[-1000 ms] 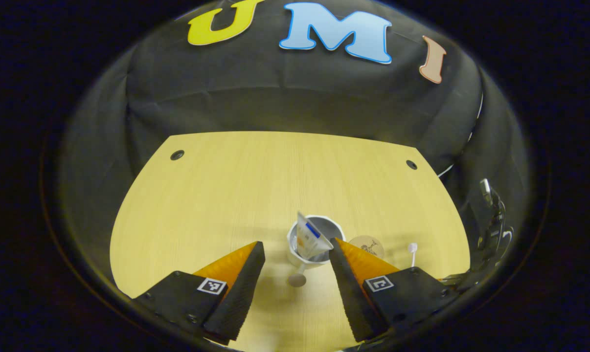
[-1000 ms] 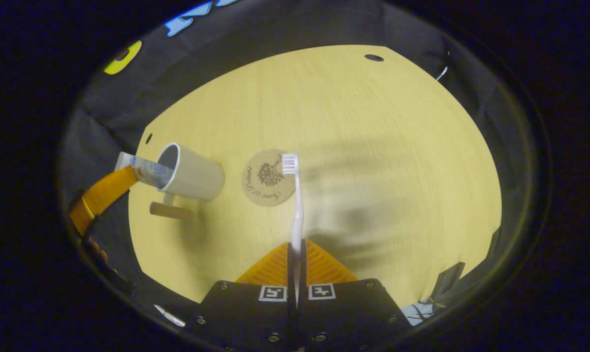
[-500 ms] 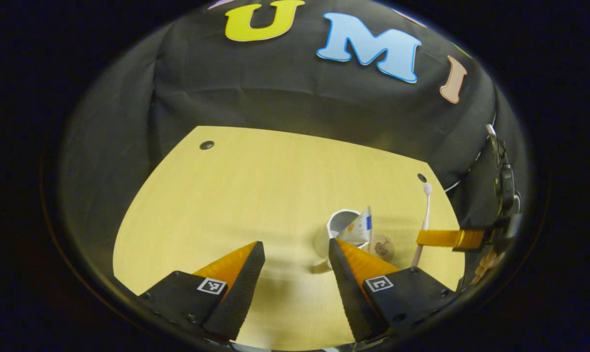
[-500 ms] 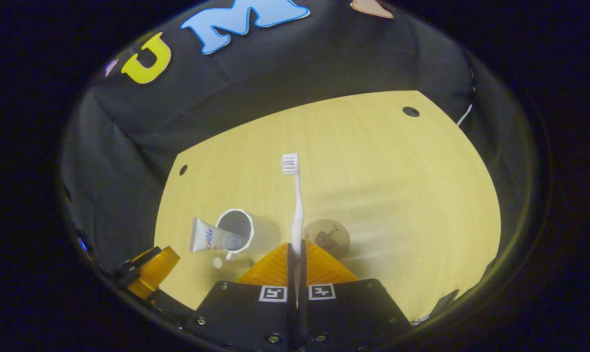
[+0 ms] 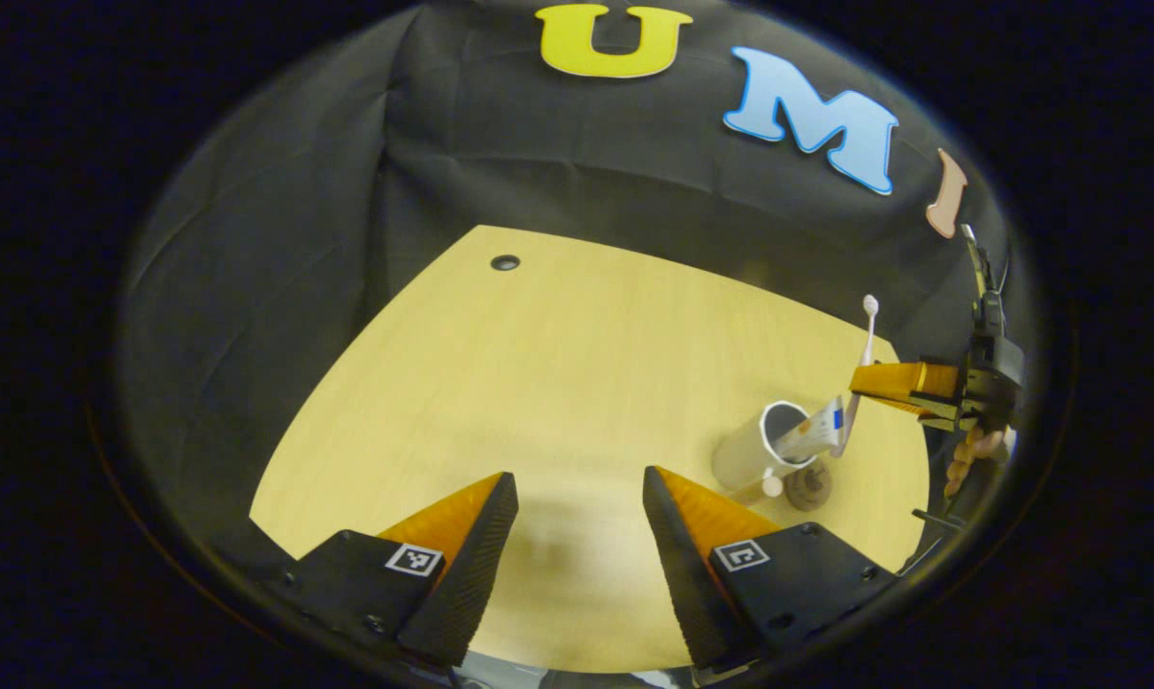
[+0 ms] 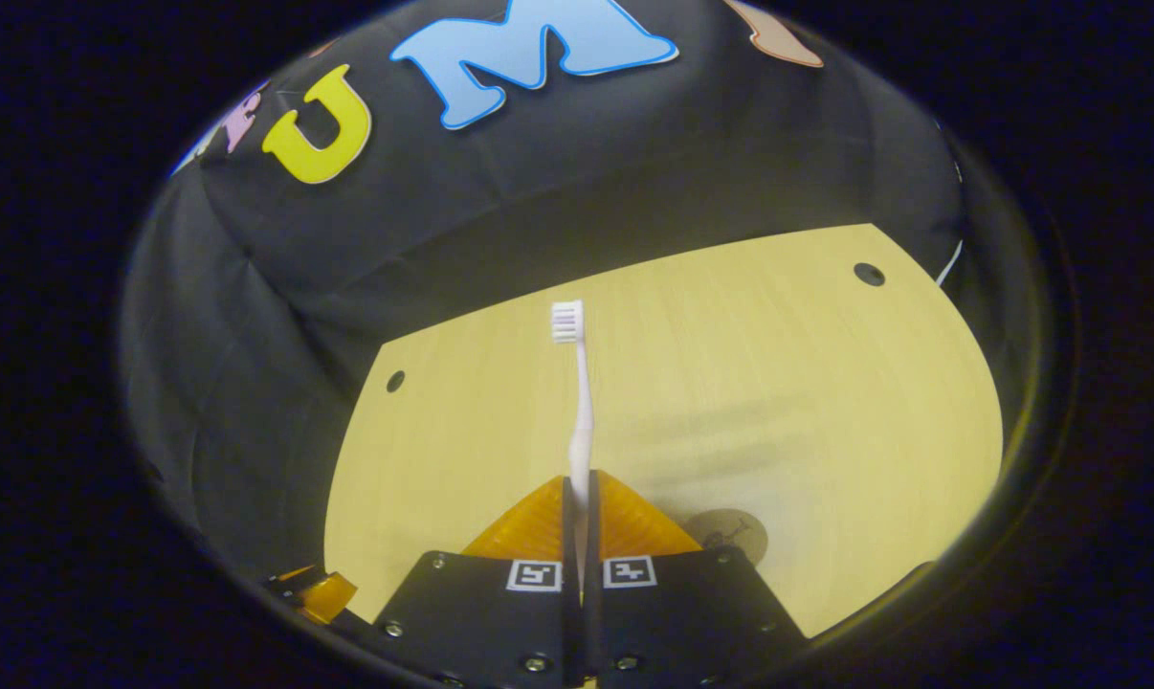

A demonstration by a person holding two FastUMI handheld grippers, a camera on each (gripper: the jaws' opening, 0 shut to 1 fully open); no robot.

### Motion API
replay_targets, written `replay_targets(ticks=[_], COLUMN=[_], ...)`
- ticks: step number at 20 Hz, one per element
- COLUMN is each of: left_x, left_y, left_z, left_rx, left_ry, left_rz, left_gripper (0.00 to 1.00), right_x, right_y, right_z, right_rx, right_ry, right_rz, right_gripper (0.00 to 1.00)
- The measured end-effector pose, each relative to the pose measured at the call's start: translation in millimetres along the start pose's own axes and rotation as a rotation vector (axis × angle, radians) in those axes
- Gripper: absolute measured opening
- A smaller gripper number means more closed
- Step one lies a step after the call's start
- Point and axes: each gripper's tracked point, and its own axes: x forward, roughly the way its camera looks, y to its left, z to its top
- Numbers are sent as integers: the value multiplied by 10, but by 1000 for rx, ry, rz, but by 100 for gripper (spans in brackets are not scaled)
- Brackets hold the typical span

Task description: Put the toothbrush and toothpaste on the desktop into the cup, then pick up the cup and place it on the coaster on the desktop.

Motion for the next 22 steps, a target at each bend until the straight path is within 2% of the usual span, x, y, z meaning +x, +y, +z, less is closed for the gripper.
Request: replay_targets(ticks=[5,10,13,17,22], left_x=[-75,-72,-94,-119,-117], left_y=[286,308,253,23,-383], left_z=[-128,-247,-297,-268,-231], left_rx=[-25,-7,13,42,122], left_ry=[23,51,62,45,17], left_rz=[41,43,32,-20,-137], left_gripper=[88,87,88,88,88], right_x=[162,177,208,176,185], right_y=[127,168,145,77,31], right_z=[24,-130,-268,-390,-496], right_rx=[-31,-128,-146,-153,-195], right_ry=[-58,-146,-157,-186,-202], right_rz=[27,52,55,39,17], right_gripper=[2,2,2,3,6])
